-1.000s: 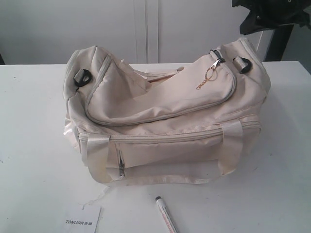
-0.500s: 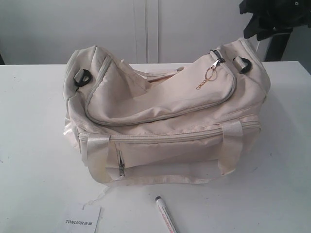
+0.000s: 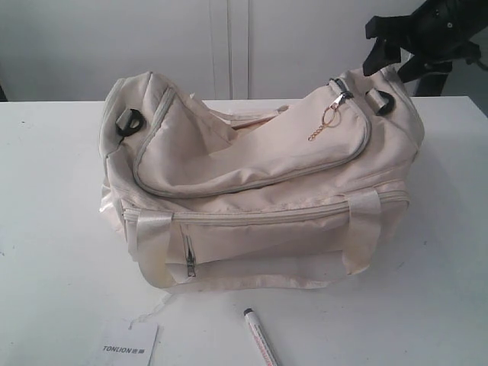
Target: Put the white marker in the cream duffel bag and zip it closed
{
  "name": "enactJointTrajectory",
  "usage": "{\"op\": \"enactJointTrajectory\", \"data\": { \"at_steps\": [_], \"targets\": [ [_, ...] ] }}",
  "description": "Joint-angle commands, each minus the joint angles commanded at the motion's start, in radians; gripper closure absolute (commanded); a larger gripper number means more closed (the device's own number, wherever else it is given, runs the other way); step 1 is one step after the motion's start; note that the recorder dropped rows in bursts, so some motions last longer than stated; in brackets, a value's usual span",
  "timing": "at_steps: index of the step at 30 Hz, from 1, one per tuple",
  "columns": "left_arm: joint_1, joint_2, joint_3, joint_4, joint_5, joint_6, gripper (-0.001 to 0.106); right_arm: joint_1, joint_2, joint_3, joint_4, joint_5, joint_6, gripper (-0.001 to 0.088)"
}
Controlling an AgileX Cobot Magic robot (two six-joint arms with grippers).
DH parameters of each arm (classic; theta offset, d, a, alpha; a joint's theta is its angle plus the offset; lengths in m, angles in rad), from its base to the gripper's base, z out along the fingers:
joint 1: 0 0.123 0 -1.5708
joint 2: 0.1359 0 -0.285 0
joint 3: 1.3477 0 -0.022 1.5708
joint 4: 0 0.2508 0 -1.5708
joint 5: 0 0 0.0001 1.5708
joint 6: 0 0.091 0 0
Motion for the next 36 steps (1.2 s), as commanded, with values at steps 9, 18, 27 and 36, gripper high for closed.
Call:
{"op": "enactJointTrajectory", "data": {
  "at_steps": [9,18,27,36],
  "targets": [
    [0.0,0.0,0.0,0.0,0.0,0.0,0.105,0.0,0.021,0.004,0.008,-0.002,0.0,0.0611],
    [0.0,0.0,0.0,0.0,0.0,0.0,0.105,0.0,0.021,0.004,0.008,0.004,0.011,0.0868],
    [0.0,0.0,0.0,0.0,0.0,0.0,0.105,0.0,-0.006,0.004,0.046,0.042,0.072,0.0868],
    [0.0,0.0,0.0,0.0,0.0,0.0,0.105,0.0,-0.009,0.004,0.052,0.084,0.12,0.0868]
  ]
}}
